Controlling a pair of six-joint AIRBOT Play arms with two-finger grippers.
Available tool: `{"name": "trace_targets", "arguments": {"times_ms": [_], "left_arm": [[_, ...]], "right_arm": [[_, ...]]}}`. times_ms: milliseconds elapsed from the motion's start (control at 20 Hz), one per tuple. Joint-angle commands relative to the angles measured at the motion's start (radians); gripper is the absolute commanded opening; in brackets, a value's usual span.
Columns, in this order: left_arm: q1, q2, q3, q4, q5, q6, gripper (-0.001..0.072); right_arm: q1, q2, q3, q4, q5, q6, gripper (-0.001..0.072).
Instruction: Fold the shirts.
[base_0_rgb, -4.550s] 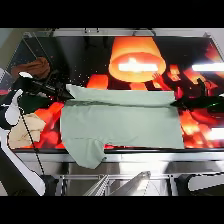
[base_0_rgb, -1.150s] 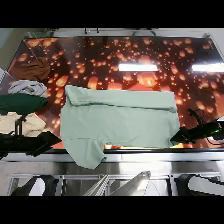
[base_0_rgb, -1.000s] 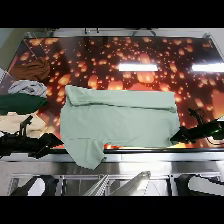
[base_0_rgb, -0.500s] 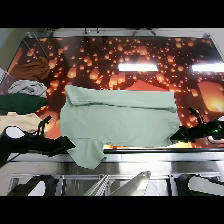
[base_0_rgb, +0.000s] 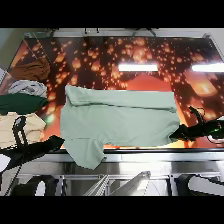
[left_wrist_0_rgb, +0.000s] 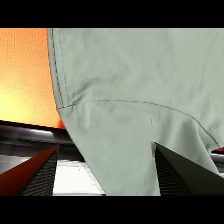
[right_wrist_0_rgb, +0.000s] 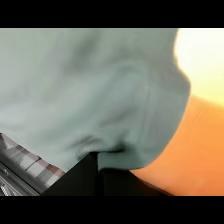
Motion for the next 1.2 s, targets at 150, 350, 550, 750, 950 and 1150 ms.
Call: {"name": "trace_targets", "arguments": {"times_ms": [150,350,550,750,950,1150], "left_arm": [[-0.167,-0.145,-0.004,-0.069,0.098,-0.111,0.0425],[-0.322,-0.261,-0.004,0.123,0.109,-0.327,0.0456],[-0.391,-0.226,-0.013,0.211,0.105,-0.477,0.0512],[-0.393,-0.034,-0.125,0.160,0.153,-0.579,0.0512],[-0.362,0.124,-0.280,-0.002,0.242,-0.575,0.0511],[-0.333,0.286,-0.354,-0.088,0.287,-0.569,0.0498]], "right_arm": [[0.000,0.000,0.000,0.029,-0.066,-0.009,0.0018],[0.000,0.000,0.000,0.029,-0.062,-0.009,0.0018],[0.000,0.000,0.000,0.029,-0.063,-0.009,0.0018],[0.000,0.000,0.000,0.031,-0.063,-0.012,0.0018],[0.000,0.000,0.000,0.051,-0.062,-0.018,0.0018],[0.000,0.000,0.000,0.059,-0.062,-0.028,0.0018]]}}
